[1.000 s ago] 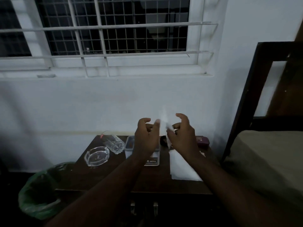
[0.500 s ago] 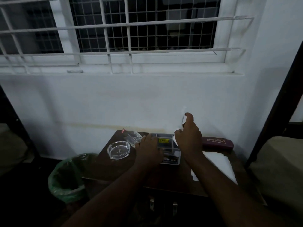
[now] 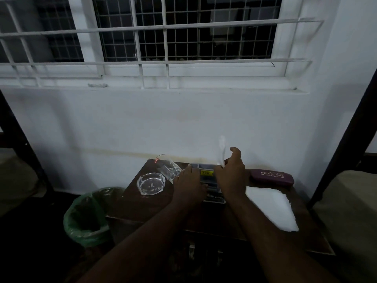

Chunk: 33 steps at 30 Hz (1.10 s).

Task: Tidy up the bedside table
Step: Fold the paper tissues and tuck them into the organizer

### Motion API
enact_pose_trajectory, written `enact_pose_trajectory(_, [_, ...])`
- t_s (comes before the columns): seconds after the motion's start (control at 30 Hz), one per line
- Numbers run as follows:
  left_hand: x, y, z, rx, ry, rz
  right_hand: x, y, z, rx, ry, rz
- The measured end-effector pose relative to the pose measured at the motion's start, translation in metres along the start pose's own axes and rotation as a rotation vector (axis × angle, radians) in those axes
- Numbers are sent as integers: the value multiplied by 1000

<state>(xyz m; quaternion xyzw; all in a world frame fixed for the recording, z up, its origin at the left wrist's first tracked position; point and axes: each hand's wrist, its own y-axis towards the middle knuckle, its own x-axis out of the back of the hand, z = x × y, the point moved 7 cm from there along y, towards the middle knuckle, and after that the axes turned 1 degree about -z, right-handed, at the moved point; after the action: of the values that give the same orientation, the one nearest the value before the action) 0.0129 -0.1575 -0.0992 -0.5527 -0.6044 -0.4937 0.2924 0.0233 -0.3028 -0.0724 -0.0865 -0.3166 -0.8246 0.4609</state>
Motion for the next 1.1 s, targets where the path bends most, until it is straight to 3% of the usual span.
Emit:
enact_pose_trajectory(0.2, [0,1,0,9,-3,-13,6,-2,-3,52,-247,-12])
enact_pose_trajectory(0.33, [1,2,0,12,-9,-8,12,-1,-10,7,-182,-7])
enact_pose_trajectory(0.47, [0,-1,-8,42,54,-27,22,11,-16,77,-135,124])
enact_pose_trajectory(0.53, [13,-6,-31,-105,45,-200,37,23,-21,83,-85,192])
enact_pose_trajectory(0.6, [17,-16,-69,-399,27,-342,62,40,-35,50,-61,196])
enact_pose_trajectory(0.7, [-13,-30,-114,-661,-26,-211,102,64,-73,18,-82,205])
enact_pose_trajectory(0.87, [-78,-28,-128,-523,-186,59,115,67,-159,-64,-360,430])
enact_pose_trajectory(0.97, [-98,-27,-120,-504,-170,38,107,60,-176,-15,-425,514])
enact_pose_trajectory(1.1, [-110,-26,-107,-442,-200,-18,94,50,-157,72,-368,456])
